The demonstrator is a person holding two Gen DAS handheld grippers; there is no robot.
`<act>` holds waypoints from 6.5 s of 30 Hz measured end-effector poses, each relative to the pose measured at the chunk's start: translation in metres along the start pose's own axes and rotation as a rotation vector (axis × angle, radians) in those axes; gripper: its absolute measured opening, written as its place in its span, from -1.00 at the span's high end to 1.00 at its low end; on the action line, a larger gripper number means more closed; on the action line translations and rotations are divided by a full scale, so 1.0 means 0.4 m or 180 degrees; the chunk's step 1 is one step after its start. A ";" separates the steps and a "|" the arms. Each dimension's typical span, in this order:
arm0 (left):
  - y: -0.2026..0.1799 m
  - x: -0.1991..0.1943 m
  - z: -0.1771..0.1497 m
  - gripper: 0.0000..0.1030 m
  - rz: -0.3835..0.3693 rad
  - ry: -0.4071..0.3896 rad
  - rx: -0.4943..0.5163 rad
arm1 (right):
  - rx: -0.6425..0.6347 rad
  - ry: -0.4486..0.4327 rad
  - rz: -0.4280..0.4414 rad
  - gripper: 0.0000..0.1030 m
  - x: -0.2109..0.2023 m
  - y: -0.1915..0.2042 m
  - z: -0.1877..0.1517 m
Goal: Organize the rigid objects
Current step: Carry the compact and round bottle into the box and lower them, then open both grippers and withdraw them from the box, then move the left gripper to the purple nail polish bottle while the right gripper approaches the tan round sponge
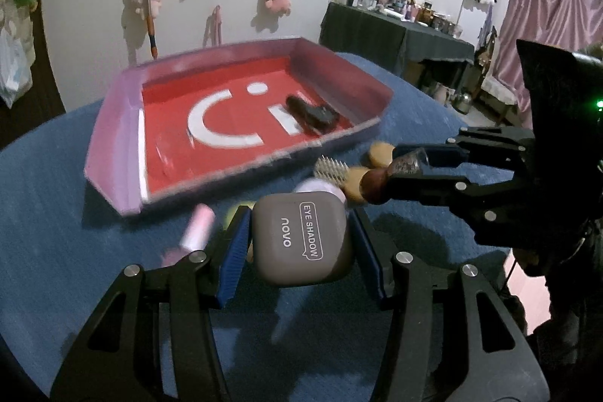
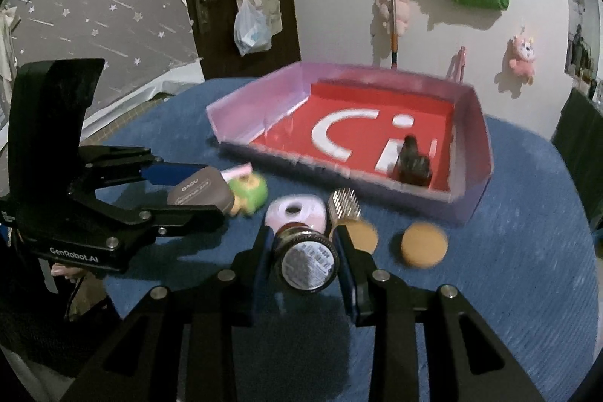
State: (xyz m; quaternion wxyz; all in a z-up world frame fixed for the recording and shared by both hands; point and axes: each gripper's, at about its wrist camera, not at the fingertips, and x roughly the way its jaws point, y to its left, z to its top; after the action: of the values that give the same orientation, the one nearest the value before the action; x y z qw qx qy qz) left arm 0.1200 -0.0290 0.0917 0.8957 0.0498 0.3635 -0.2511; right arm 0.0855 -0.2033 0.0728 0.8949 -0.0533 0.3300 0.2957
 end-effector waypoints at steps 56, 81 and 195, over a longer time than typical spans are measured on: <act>0.122 0.372 0.189 0.01 -0.0161 0.1014 0.0522 | 0.0029 0.0830 0.0065 0.34 0.341 -0.196 0.209; 0.117 0.371 0.187 0.01 -0.0120 0.0995 0.0564 | 0.0027 0.0901 0.0068 0.34 0.356 -0.190 0.214; 0.168 0.029 -0.096 -0.77 0.0697 0.0198 -0.0393 | 0.0670 0.0379 -0.1060 -0.82 0.055 -0.152 -0.043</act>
State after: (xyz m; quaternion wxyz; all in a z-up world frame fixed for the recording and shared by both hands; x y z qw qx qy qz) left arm 0.1357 0.0350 0.0494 0.9075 0.0417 0.3982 -0.1273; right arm 0.1237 -0.2472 0.0397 0.9110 -0.0308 0.3980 0.1039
